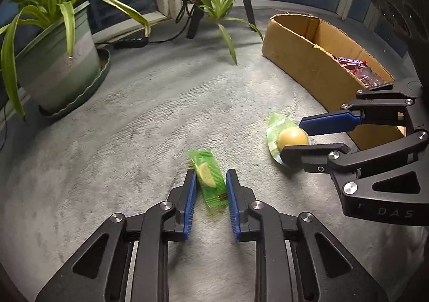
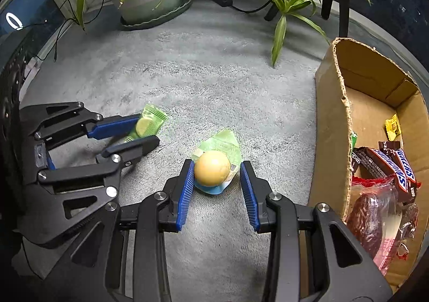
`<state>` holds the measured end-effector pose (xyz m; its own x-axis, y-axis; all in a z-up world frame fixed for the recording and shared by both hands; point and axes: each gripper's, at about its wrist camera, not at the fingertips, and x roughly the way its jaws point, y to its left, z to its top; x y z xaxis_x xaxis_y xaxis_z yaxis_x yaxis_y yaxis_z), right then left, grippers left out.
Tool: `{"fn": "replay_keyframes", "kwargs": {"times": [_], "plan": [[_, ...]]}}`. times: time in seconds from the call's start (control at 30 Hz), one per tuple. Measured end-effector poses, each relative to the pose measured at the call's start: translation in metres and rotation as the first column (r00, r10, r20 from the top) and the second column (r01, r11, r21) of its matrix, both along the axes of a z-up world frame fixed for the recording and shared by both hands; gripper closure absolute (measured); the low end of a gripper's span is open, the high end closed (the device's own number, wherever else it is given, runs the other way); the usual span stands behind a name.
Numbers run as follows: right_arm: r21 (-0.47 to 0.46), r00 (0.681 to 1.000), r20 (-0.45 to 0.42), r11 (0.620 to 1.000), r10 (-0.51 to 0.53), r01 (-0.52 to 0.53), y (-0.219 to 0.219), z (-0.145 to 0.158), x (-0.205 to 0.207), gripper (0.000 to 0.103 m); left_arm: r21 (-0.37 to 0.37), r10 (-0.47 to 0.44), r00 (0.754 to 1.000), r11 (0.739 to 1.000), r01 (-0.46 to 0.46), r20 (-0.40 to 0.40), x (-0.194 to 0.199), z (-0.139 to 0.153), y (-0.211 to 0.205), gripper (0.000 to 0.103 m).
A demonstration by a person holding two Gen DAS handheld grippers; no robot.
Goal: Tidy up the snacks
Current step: 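Grasp the green lime-candy bag with the left tool while the right tool grasps the chocolate egg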
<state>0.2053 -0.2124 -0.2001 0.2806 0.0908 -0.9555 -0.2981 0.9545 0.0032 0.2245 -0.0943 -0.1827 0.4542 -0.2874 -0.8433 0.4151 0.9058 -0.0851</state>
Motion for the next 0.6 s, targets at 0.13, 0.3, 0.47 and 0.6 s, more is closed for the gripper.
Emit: {"fn": "replay_keyframes", "kwargs": {"times": [0.13, 0.3, 0.47, 0.6], "plan": [[0.012, 1.0, -0.012, 1.0, 0.009, -0.009, 0.001, -0.006, 0.001, 0.066, -0.025, 0.029, 1.0, 0.999, -0.029, -0.005, -0.003, 0.0, 0.006, 0.091], [0.052, 1.0, -0.009, 0.999, -0.007, 0.008, -0.002, -0.003, 0.001, 0.073, -0.073, 0.078, 0.997, 0.994, -0.078, -0.014, -0.008, -0.001, 0.019, 0.094], [0.058, 1.0, -0.02, 0.998, -0.005, 0.006, -0.001, -0.003, 0.001, 0.073, -0.104, 0.086, 0.996, 0.991, -0.089, -0.035, -0.006, -0.001, 0.022, 0.094], [0.055, 1.0, -0.01, 0.998, -0.004, 0.005, 0.0, -0.003, -0.001, 0.073, -0.084, 0.068, 0.998, 0.994, -0.069, -0.02, -0.004, -0.001, 0.015, 0.094]]}}
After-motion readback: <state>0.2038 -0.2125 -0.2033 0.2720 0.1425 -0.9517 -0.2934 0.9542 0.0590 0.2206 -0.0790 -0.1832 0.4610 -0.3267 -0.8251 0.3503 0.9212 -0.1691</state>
